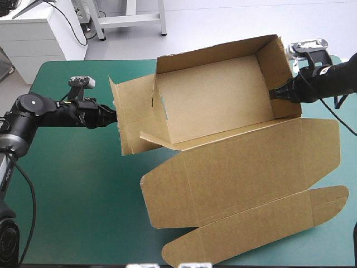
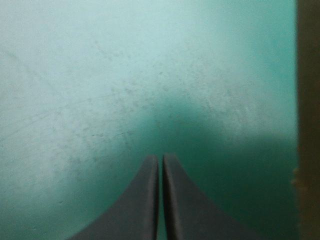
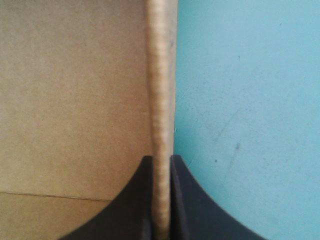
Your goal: Fold the box
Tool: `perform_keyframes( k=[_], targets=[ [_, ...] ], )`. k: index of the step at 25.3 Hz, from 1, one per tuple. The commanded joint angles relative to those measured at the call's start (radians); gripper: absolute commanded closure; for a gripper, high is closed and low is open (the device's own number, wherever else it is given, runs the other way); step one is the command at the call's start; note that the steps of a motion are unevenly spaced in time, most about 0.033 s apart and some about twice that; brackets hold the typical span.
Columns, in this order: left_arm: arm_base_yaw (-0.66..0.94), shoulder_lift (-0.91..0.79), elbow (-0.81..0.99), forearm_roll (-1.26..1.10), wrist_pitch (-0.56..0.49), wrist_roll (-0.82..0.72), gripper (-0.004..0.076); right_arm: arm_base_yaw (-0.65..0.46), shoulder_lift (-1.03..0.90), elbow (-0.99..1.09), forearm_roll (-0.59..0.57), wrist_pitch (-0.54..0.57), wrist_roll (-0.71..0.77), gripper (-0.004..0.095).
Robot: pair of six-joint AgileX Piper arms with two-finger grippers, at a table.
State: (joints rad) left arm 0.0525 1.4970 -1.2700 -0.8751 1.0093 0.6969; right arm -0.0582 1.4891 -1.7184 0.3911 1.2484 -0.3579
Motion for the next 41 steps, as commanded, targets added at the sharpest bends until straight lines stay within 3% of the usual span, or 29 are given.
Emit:
perform_keyframes(
  k=[1,11,21,27,41],
  targets=[
    [0.001,-0.036,-0.025,-0.172,0.044,0.062,0.0709,-0.007,-0.043,-0.026,0.065,-0.031,-0.001,0.0929],
    [-0.004,-0.038,-0.025,-0.484,0.287,0.194,0.0709,-0.005,-0.041,-0.026,0.066,-0.102,0.013,0.0929],
    [-0.082,-0.04,-0.025,-0.596,0.287,0.194,0.0709,-0.005,-0.041,-0.026,0.057,-0.128,0.055,0.0927],
    [-0.12,-0.04,-0.025,-0.661,0.287,0.194,0.0709,-0.005,-0.041,-0.026,-0.013,-0.129,0.091,0.0927],
    [-0.161,-0.04,-0.025,-0.692,0.287,0.245,0.0688,-0.004,-0.041,-0.026,0.021,-0.139,0.092,0.0927]
  ],
)
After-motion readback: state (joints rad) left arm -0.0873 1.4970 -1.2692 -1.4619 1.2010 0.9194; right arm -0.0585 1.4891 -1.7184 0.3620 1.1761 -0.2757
